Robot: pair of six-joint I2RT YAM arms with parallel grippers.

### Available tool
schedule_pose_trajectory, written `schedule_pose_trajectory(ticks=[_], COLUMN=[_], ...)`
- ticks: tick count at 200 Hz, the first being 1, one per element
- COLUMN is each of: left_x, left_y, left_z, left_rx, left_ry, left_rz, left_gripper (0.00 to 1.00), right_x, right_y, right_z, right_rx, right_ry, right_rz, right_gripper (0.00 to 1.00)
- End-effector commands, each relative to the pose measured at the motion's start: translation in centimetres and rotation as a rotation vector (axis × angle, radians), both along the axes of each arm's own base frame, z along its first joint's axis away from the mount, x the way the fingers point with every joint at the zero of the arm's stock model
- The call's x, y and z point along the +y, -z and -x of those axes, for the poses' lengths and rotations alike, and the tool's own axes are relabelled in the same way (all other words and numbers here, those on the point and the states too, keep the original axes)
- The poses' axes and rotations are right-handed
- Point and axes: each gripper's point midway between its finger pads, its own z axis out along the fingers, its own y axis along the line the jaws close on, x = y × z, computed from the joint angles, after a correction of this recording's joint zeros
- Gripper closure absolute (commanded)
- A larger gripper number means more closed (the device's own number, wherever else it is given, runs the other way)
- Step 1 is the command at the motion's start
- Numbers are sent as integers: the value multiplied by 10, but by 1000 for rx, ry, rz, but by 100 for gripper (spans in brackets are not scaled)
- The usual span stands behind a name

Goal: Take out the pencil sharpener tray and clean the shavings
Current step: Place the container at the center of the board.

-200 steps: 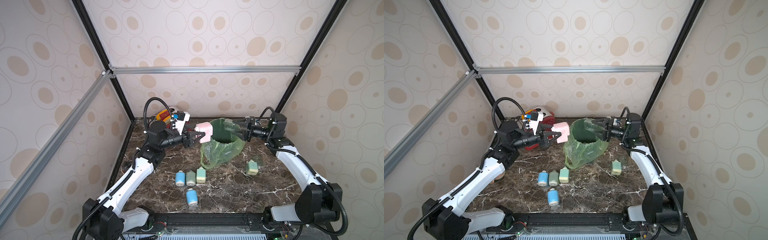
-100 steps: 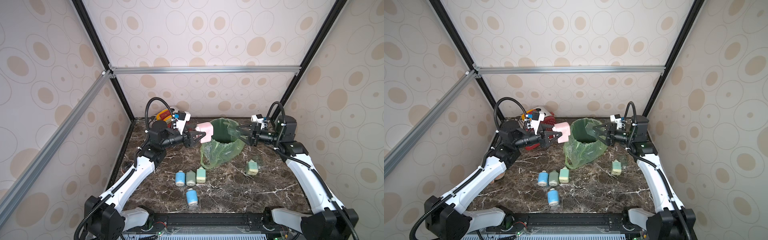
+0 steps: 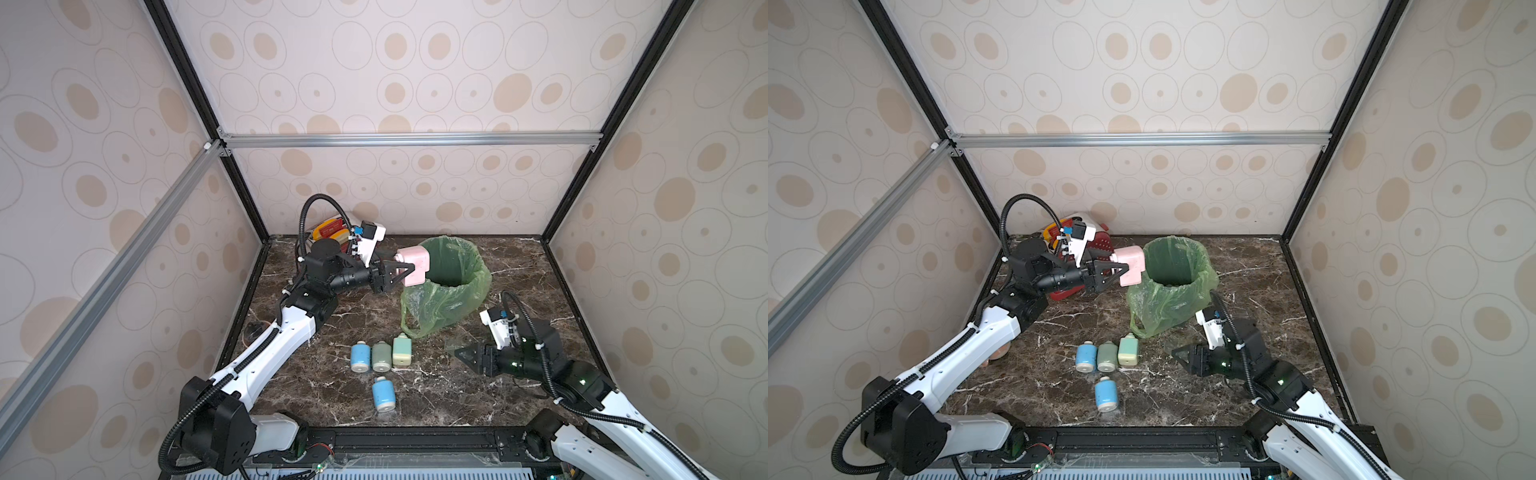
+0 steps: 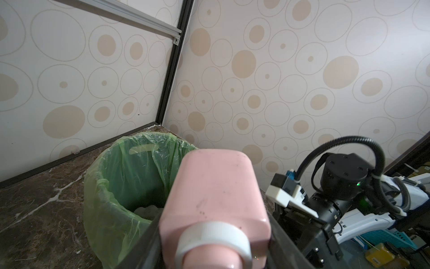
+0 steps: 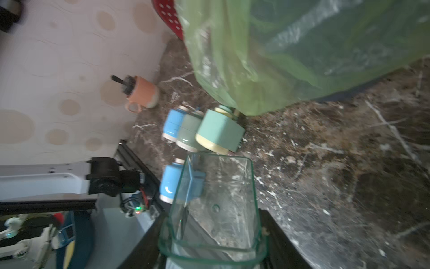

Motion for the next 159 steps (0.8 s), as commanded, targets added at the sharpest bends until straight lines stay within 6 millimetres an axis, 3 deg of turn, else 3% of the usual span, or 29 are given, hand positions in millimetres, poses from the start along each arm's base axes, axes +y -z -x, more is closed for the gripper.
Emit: schedule_pose_trajectory(ticks=[1, 45, 76, 109, 126, 159], left_x=[1, 2, 1, 0, -1, -1], left_y=[-42, -40, -38, -38, -37, -36], left_z=[7, 7, 4, 3, 2, 2], left_rx=[-112, -109, -101, -98, -95, -92], left_ry=[18, 12, 16, 19, 19, 21], left_rz=[60, 52, 54, 59, 59, 60], left_gripper=[100, 100, 100, 100, 100, 100], right_x=[-14, -43, -67, -76, -78, -77], right_y=[34, 77, 92, 103, 111, 119], right_z=[-17, -19, -18, -20, -19, -19], right_rx=[-38, -10, -47, -34, -2, 27], right_ry=[96, 273, 383, 428, 435, 415], right_rz=[190, 315, 309, 352, 399, 461], right_gripper=[100, 100, 100, 100, 93, 64])
